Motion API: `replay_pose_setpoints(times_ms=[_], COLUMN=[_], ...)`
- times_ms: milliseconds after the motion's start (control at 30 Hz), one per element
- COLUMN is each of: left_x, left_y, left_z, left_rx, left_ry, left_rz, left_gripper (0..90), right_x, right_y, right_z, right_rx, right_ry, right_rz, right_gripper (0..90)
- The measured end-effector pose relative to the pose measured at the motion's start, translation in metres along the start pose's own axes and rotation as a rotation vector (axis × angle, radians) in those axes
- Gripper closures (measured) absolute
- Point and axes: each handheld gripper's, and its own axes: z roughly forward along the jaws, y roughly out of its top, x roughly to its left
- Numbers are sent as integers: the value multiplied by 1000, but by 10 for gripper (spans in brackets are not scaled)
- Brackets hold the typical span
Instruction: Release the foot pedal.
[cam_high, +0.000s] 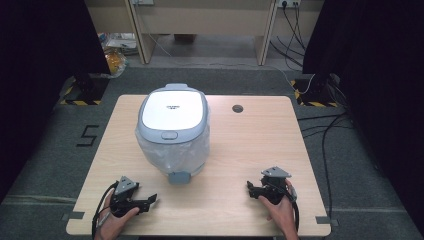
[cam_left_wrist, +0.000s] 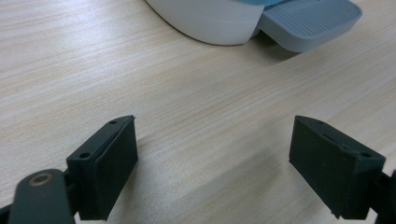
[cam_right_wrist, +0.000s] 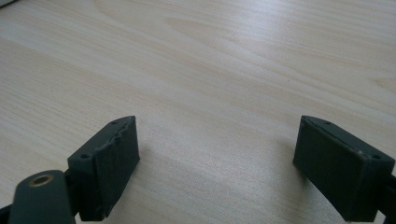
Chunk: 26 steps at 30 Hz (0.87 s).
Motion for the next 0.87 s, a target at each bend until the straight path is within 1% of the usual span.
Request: replay_pose_setpoints(times_ms=[33,67,100,867], left_x=[-4,-4,-7,-9], left_y=[-1,-1,-2,-2], left_z=[0,0,0,0], left_rx=[19,19,25,20], left_ry=[32,32,42,53], left_rz=[42,42,52,37], left_gripper=[146,144,144,135], right_x=[0,0,0,0], right_y=[0,0,0,0], right_z=[0,0,0,0], right_rx=[0,0,0,-1], right_ry=[0,0,0,-1], right_rz=[0,0,1,-3], right_gripper=[140,140,140,140])
